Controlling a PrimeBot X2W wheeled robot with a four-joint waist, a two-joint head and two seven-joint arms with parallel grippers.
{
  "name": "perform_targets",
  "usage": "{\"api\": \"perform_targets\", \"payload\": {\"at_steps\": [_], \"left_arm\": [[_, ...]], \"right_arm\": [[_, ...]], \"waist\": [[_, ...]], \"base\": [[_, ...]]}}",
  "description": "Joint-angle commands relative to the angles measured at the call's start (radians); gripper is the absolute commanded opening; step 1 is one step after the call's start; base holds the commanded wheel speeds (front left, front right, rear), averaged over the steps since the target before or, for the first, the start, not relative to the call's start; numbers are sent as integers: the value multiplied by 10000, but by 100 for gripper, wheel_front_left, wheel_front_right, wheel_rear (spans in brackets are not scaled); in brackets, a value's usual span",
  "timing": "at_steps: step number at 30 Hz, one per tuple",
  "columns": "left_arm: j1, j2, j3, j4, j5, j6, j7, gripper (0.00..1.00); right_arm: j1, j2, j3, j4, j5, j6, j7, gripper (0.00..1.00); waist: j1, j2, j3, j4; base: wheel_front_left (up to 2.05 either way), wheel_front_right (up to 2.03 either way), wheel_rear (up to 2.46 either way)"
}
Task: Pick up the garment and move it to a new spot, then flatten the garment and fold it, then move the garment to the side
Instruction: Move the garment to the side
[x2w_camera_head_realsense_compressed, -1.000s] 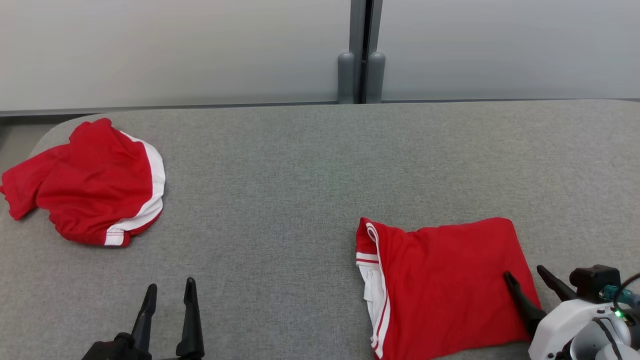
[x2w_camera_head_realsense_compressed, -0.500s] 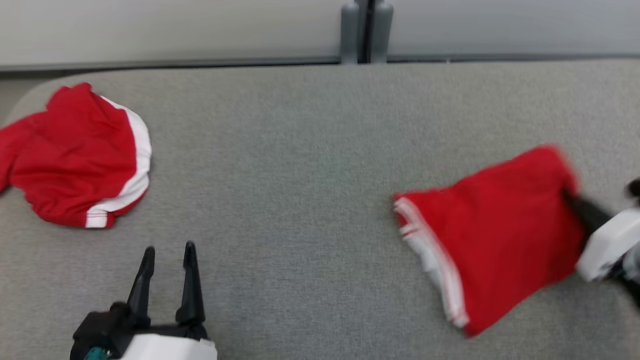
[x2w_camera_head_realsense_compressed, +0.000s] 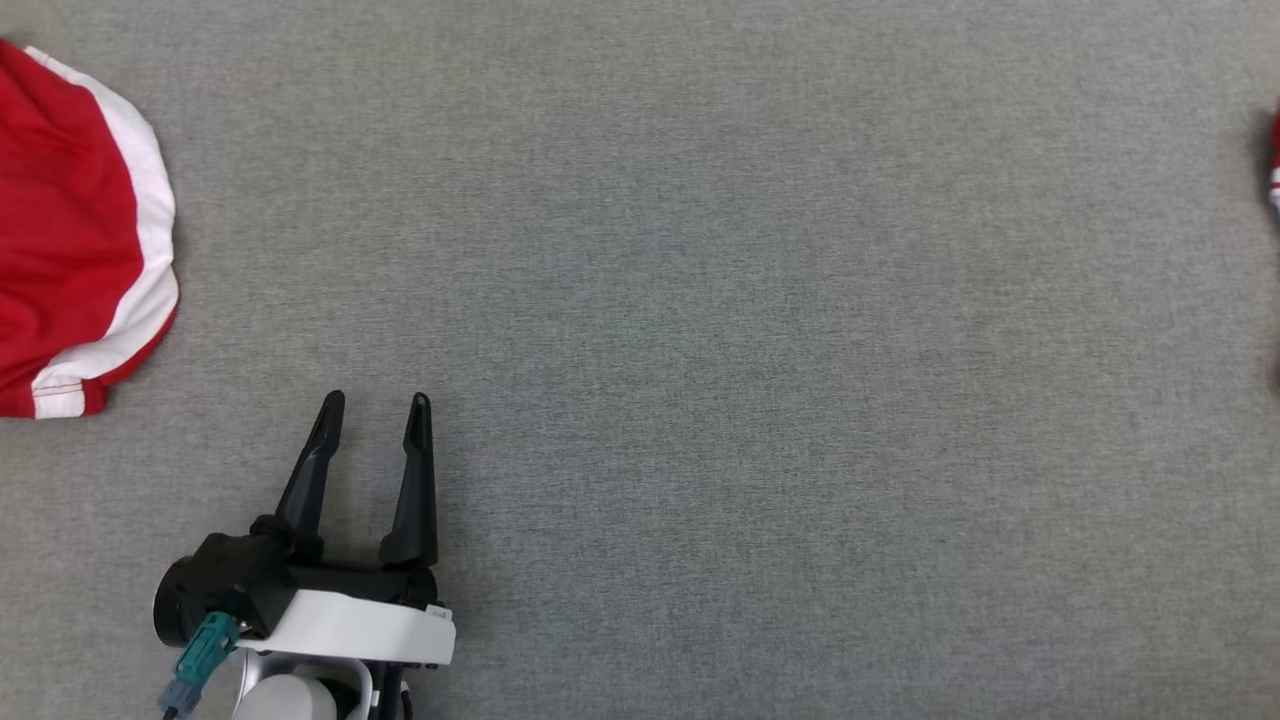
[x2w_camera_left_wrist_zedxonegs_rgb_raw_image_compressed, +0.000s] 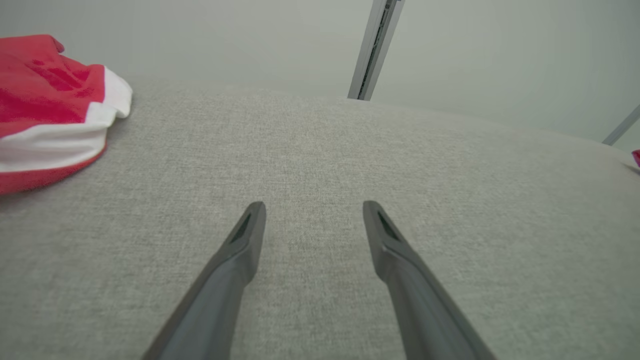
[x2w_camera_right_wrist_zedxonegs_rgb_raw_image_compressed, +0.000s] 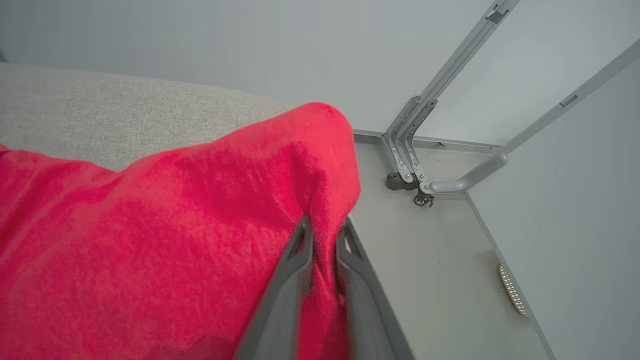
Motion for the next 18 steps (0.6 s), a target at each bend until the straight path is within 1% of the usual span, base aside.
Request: {"api": "perform_targets", "payload": {"at_steps": [1, 5, 7, 8, 9, 10, 12, 14, 16, 18], "left_arm": [[-93, 42, 37, 26, -157, 75, -15, 100], [77, 42, -41, 168, -374, 176, -15, 100], [197, 43, -11, 136, -525, 216, -15, 100], [256, 45, 23, 125, -589, 261, -15, 100], [256, 45, 23, 125, -589, 261, -15, 100], [338, 45, 50, 110, -659, 280, -15, 100], [527, 43, 143, 104, -779, 340, -15, 100], [732, 39, 186, 187, -873, 350, -13, 100], [924, 43, 225, 315, -877, 321, -15, 100], [1154, 46, 337, 417, -918, 355, -16, 100]], "right_arm": [[-233, -186, -124, 363, -413, -6, -263, 100], [-543, -116, -308, 907, -1290, -6, -1051, 100], [-671, 1, -375, 814, -1801, -4, -1517, 100], [-672, 221, -460, 693, -1946, -4, -1679, 100], [-672, 221, -460, 693, -1946, -4, -1679, 100], [-564, 356, -483, 475, -2200, -4, -1791, 100], [-203, 936, -744, -158, -2162, -4, -1899, 100], [396, 1322, -1107, -1350, -2324, -6, -1924, 100], [1481, 2069, -1674, -2654, -2354, -4, -1916, 100], [2788, 2829, -2139, -3864, -2649, -4, -1913, 100]], "waist": [[0, 0, -47, 173], [0, 0, -383, 233], [0, 0, -640, 207], [0, 0, -826, 178], [0, 0, -826, 178], [0, 0, -1010, 149], [0, 0, -1488, 87], [0, 0, -2001, 90], [0, 0, -2506, 145], [0, 0, -3051, 214]], "base": [[0, 0, 0], [0, 0, 0], [0, 0, 0], [0, 0, 0], [0, 0, 0], [0, 0, 0], [0, 0, 0], [0, 0, 0], [0, 0, 0], [0, 0, 0]]}}
